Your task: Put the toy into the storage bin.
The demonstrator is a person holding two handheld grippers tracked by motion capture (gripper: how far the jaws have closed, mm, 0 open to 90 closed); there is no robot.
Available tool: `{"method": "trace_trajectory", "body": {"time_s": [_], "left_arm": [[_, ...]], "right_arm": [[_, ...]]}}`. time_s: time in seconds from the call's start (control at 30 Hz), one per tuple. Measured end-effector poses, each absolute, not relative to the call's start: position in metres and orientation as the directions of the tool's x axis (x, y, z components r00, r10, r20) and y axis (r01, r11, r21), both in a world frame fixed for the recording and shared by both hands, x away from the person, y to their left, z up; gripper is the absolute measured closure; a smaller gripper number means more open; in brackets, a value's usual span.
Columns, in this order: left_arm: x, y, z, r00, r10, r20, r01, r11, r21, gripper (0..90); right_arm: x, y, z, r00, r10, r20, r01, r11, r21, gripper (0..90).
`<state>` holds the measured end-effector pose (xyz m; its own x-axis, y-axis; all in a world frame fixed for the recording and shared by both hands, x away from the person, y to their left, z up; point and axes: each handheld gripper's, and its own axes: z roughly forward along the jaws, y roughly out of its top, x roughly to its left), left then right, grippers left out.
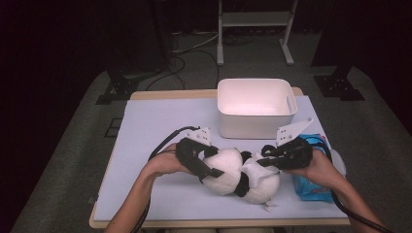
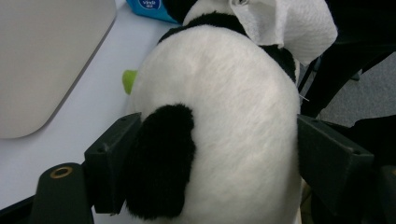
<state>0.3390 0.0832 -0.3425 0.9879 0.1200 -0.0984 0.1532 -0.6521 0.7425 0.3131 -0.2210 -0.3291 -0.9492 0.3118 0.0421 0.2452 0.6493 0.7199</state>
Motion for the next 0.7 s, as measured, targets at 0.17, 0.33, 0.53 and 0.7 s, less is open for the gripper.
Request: {"method": "trace_trajectory", "body": {"time_s": [0.17, 0.33, 0.53, 0.7], "left_arm": [[0.339, 0.084, -0.344, 0.986, 0.124, -0.115, 0.168, -0.643, 0.747, 18.5], [0.340, 0.088, -0.345, 0.982, 0.130, -0.136, 0.188, -0.631, 0.753, 16.1], [0.339, 0.087, -0.346, 0.982, 0.127, -0.139, 0.188, -0.631, 0.752, 14.3], [0.339, 0.089, -0.347, 0.983, 0.124, -0.133, 0.182, -0.649, 0.739, 15.1]], "right_arm": [[0.310, -0.226, -0.331, -0.944, 0.325, 0.054, 0.261, 0.636, 0.727, 82.2], [0.306, -0.232, -0.333, -0.941, 0.332, 0.063, 0.269, 0.623, 0.735, 82.2], [0.303, -0.238, -0.335, -0.939, 0.338, 0.069, 0.276, 0.615, 0.739, 82.2], [0.301, -0.243, -0.334, -0.934, 0.351, 0.061, 0.279, 0.615, 0.738, 82.2]]}}
